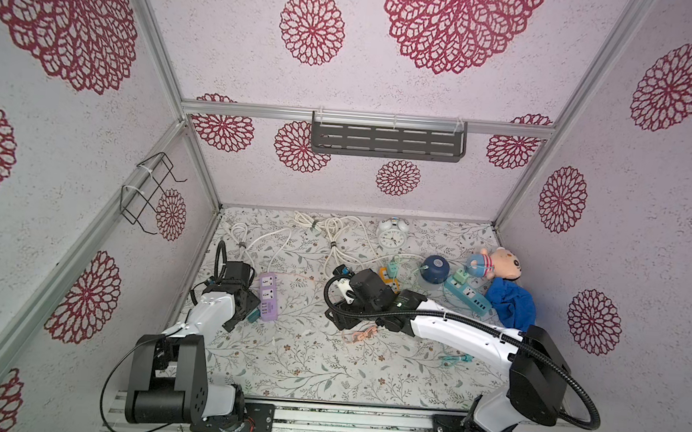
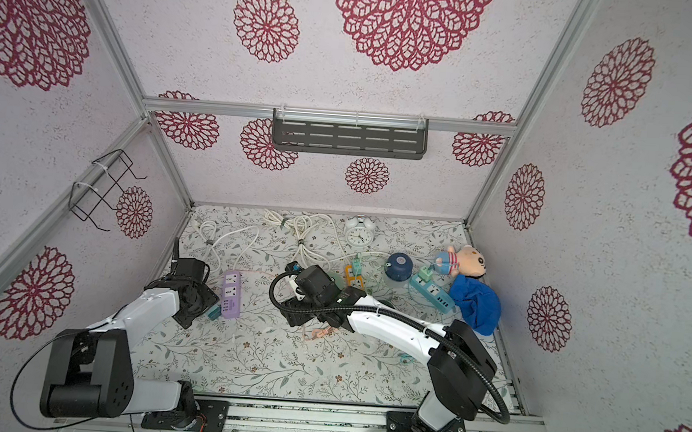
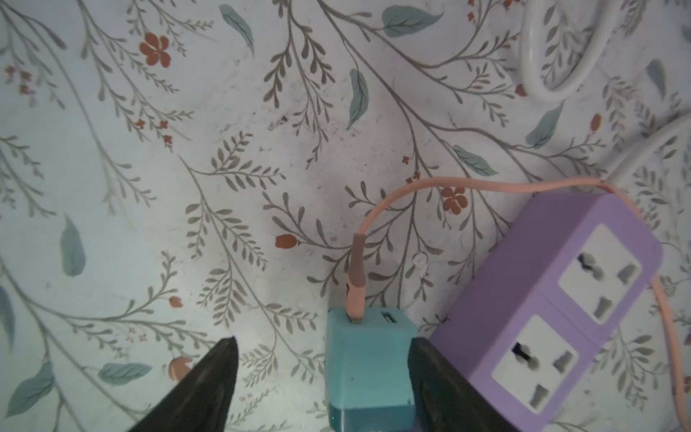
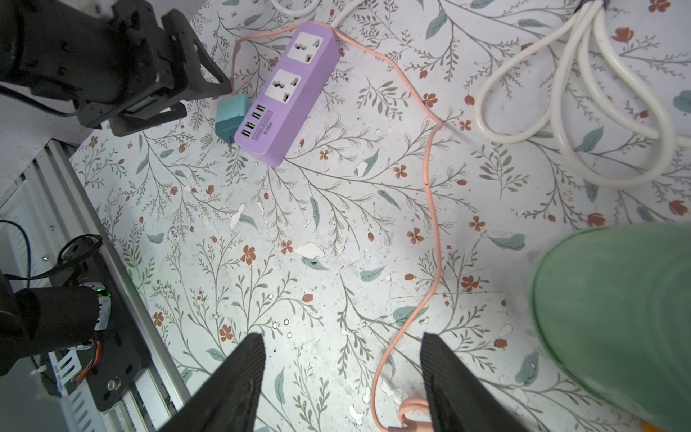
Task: Charge the cordless meat grinders
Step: Pick up the plug from the center of the board.
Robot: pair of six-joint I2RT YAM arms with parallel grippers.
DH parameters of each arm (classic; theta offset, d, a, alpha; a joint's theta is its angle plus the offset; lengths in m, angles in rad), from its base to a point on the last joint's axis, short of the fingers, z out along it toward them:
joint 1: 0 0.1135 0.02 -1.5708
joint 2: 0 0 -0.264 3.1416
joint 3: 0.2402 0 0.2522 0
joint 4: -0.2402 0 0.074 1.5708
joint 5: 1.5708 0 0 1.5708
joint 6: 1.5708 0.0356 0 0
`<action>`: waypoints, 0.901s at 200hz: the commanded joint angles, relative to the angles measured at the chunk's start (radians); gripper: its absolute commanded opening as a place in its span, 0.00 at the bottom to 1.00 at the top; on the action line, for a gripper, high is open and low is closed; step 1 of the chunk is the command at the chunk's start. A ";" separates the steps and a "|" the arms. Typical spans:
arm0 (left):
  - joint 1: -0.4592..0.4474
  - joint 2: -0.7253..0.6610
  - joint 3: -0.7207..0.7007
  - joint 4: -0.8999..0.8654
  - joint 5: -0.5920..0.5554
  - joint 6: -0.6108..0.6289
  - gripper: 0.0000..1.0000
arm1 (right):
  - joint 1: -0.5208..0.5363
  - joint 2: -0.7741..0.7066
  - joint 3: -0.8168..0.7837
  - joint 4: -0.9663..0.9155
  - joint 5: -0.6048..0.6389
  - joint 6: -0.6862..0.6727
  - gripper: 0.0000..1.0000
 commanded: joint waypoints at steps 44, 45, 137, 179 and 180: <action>-0.003 0.121 0.043 0.069 0.012 0.027 0.70 | 0.004 -0.004 0.010 0.027 0.001 0.017 0.68; -0.003 0.120 0.043 0.069 0.012 0.026 0.70 | 0.004 -0.004 0.010 0.027 0.001 0.017 0.68; -0.115 0.152 0.065 0.049 -0.051 0.009 0.59 | 0.004 -0.003 0.035 0.021 0.015 0.006 0.67; -0.126 0.145 0.055 0.038 -0.010 0.017 0.47 | 0.004 -0.051 0.055 -0.016 0.050 -0.024 0.66; -0.126 0.145 0.053 0.039 -0.008 0.017 0.47 | 0.004 -0.053 0.054 -0.015 0.052 -0.025 0.66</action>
